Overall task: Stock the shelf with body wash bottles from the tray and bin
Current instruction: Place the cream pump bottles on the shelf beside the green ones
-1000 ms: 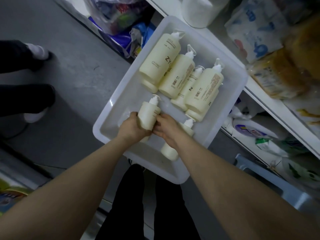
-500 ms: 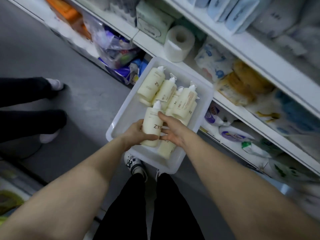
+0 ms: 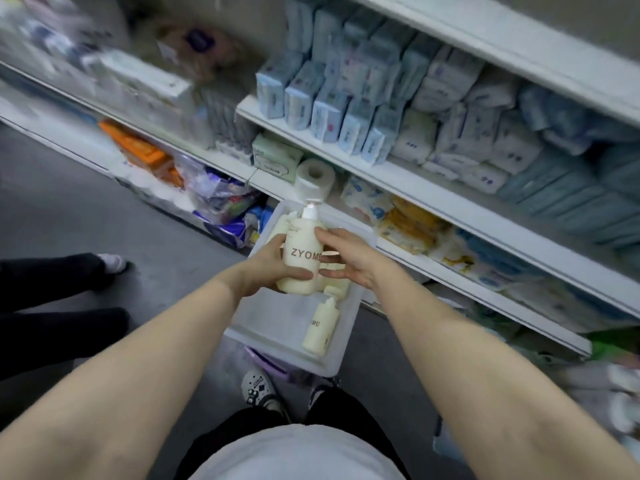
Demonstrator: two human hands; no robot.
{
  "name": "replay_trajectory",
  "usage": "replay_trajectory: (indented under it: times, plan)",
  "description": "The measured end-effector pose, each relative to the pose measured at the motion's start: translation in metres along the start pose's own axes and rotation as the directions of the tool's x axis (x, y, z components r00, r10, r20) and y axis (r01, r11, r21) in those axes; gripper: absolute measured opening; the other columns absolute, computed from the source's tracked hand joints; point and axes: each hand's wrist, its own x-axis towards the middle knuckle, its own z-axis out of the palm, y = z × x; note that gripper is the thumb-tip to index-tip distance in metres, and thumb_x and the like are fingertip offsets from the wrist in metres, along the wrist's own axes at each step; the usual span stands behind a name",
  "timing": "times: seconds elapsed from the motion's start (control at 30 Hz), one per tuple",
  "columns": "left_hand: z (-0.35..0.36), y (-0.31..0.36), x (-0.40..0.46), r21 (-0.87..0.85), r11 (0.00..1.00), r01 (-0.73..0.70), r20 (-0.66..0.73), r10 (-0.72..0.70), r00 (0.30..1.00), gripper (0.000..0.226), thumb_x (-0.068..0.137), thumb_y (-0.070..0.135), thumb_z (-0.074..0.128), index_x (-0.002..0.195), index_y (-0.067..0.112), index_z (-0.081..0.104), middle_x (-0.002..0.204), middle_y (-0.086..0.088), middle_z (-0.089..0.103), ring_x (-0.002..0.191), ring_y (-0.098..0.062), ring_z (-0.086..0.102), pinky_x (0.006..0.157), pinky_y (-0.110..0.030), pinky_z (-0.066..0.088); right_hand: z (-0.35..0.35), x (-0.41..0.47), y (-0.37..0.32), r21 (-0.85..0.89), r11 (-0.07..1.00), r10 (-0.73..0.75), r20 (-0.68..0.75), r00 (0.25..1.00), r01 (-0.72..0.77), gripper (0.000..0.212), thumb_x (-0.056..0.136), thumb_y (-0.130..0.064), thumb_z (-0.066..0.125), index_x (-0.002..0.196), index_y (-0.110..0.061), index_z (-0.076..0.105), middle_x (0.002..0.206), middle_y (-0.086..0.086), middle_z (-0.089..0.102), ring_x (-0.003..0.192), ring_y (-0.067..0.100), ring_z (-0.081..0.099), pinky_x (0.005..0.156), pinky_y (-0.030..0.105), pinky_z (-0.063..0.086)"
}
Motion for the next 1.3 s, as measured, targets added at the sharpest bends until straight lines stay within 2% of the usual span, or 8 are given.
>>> replay_trajectory:
  times: [0.13,0.23,0.43,0.57,0.73,0.9,1.13,1.3]
  plan:
    - [-0.002,0.038,-0.014,0.015,0.997,-0.075,0.060,0.074,0.995,0.097,0.052,0.026,0.088,0.134,0.022,0.038,0.121,-0.004,0.061,0.107,-0.025,0.065,0.081,-0.054,0.057,-0.012,-0.026,-0.029,-0.002,0.993,-0.117,-0.019,0.993,0.117,0.032,0.093,-0.036,0.068,0.120,-0.021,0.063,0.117,0.002,0.071,0.111,0.020,0.066,0.094,0.042,0.056]
    - [-0.001,0.068,-0.019,0.040,0.988,-0.147,0.103,0.142,0.984,0.097,0.047,0.032,0.089,0.130,0.021,0.040,0.121,-0.003,0.064,0.104,-0.021,0.067,0.083,-0.053,0.057,-0.020,-0.046,-0.051,-0.046,0.983,-0.180,-0.025,0.983,0.179,0.042,0.092,-0.035,0.070,0.130,-0.022,0.059,0.121,0.000,0.071,0.114,0.018,0.066,0.094,0.041,0.056]
    - [0.009,0.137,-0.026,0.097,0.939,-0.331,0.164,0.313,0.935,0.077,0.070,0.015,0.084,0.133,0.023,0.040,0.122,-0.003,0.060,0.106,-0.021,0.065,0.081,-0.049,0.058,-0.041,-0.086,-0.105,-0.069,0.947,-0.320,-0.139,0.937,0.313,0.052,0.085,-0.039,0.076,0.131,-0.023,0.057,0.119,0.000,0.072,0.110,0.018,0.068,0.085,0.039,0.057]
    - [0.020,0.186,-0.031,0.121,0.883,-0.454,0.157,0.435,0.887,0.078,0.069,0.024,0.085,0.136,0.024,0.045,0.123,-0.002,0.061,0.105,-0.022,0.065,0.082,-0.045,0.059,-0.057,-0.113,-0.146,-0.087,0.907,-0.420,-0.206,0.884,0.411,0.053,0.086,-0.037,0.075,0.132,-0.019,0.055,0.119,0.002,0.072,0.109,0.021,0.068,0.090,0.043,0.056]
    - [0.037,0.250,-0.036,0.152,0.796,-0.587,0.126,0.573,0.810,0.070,0.073,0.028,0.083,0.134,0.022,0.048,0.124,0.002,0.060,0.106,-0.019,0.064,0.080,-0.042,0.060,-0.081,-0.148,-0.203,-0.115,0.854,-0.520,-0.244,0.819,0.508,0.038,0.092,-0.032,0.069,0.126,-0.017,0.057,0.108,0.001,0.073,0.094,0.016,0.072,0.066,0.026,0.056]
    - [0.053,0.305,-0.032,0.129,0.731,-0.671,0.085,0.666,0.741,0.070,0.073,0.027,0.084,0.134,0.020,0.049,0.120,0.001,0.064,0.104,-0.015,0.065,0.066,-0.030,0.058,-0.109,-0.160,-0.250,-0.132,0.803,-0.591,-0.310,0.745,0.581,0.048,0.091,-0.032,0.071,0.132,-0.011,0.054,0.117,0.005,0.071,0.095,0.016,0.071,0.064,0.027,0.057]
    - [0.071,0.362,-0.002,0.205,0.638,-0.742,0.003,0.758,0.653,0.073,0.075,0.027,0.082,0.138,0.020,0.046,0.123,0.004,0.063,0.111,-0.012,0.061,0.091,-0.035,0.054,-0.149,-0.151,-0.304,-0.209,0.729,-0.679,-0.345,0.649,0.652,0.058,0.085,-0.033,0.077,0.133,-0.013,0.051,0.123,0.006,0.068,0.105,0.021,0.070,0.087,0.044,0.059]
    - [0.080,0.380,0.035,0.288,0.640,-0.713,-0.118,0.762,0.636,0.073,0.079,0.019,0.078,0.143,0.017,0.043,0.133,0.000,0.059,0.117,-0.017,0.057,0.102,-0.039,0.047,-0.167,-0.122,-0.328,-0.255,0.675,-0.727,-0.391,0.565,0.692,0.052,0.082,-0.028,0.081,0.124,-0.012,0.054,0.116,0.007,0.069,0.103,0.023,0.070,0.087,0.043,0.059]
